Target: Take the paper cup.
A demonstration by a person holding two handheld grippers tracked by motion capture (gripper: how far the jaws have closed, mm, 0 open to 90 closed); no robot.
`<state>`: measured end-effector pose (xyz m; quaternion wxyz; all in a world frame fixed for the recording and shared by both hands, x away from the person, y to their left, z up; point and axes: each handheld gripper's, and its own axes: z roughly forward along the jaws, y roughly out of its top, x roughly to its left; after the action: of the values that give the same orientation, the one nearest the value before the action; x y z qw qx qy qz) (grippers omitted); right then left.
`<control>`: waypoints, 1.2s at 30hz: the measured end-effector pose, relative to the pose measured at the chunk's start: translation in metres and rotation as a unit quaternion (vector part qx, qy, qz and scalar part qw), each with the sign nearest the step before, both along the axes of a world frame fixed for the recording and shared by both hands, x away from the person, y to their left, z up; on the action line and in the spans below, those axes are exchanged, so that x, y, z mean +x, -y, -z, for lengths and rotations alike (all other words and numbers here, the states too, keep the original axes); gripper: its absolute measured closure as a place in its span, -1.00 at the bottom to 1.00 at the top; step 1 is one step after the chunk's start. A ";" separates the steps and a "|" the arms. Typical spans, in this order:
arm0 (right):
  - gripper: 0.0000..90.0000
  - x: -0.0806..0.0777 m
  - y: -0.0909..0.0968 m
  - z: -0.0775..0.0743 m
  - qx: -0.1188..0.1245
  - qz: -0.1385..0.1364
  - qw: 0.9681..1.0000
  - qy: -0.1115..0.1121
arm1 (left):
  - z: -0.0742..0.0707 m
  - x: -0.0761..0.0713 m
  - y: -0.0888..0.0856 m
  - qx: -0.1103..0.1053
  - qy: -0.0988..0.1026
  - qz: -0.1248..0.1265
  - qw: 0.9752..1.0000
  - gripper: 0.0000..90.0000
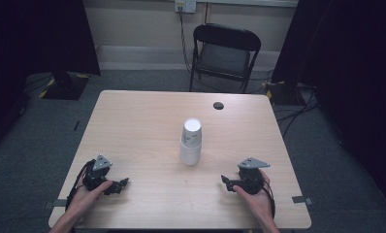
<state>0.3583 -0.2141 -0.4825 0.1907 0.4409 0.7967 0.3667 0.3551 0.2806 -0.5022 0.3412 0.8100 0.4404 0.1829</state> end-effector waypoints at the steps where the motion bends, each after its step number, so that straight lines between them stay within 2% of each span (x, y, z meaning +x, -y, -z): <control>1: -0.66 0.001 0.002 0.001 -0.005 0.006 1.000 -0.003 | 0.000 0.000 0.000 0.000 0.000 0.000 1.000 -1.00; 3: -0.66 0.004 0.004 0.003 -0.019 0.013 1.000 -0.001 | 0.000 0.000 0.000 0.000 0.000 0.000 1.000 -1.00; 9: -0.66 0.004 0.004 0.002 -0.008 0.009 1.000 0.004 | 0.000 -0.001 0.000 -0.001 0.001 -0.003 1.000 -0.99; 11: -0.65 0.003 0.001 -0.002 0.003 0.000 1.000 0.013 | 0.000 -0.001 0.000 0.000 0.001 -0.002 1.000 -0.99; 16: -0.65 0.005 -0.013 -0.013 0.009 -0.016 0.999 0.035 | 0.000 -0.001 0.000 0.000 0.001 -0.003 1.000 -0.99; 21: -0.65 0.006 -0.018 -0.016 0.016 -0.028 0.999 0.036 | 0.000 -0.001 0.000 -0.001 0.000 -0.002 1.000 -1.00; 24: -0.66 0.009 -0.026 -0.028 0.030 -0.041 0.997 0.054 | 0.000 -0.001 0.000 -0.001 -0.001 -0.001 1.000 -1.00; 28: -0.66 0.015 -0.037 -0.039 0.038 -0.052 0.996 0.066 | 0.000 -0.001 0.000 -0.001 -0.001 -0.001 1.000 -1.00; 33: -0.67 0.023 -0.046 -0.048 0.050 -0.059 0.994 0.078 | 0.000 -0.001 0.000 -0.001 -0.001 -0.001 1.000 -1.00; 36: -0.67 0.027 -0.050 -0.050 0.052 -0.067 0.994 0.074 | 0.000 -0.001 0.000 -0.001 -0.001 -0.001 1.000 -1.00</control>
<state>0.3857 -0.1637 -0.4323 0.2006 0.3680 0.7879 0.4511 0.3545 0.2804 -0.5022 0.3417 0.8094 0.4417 0.1818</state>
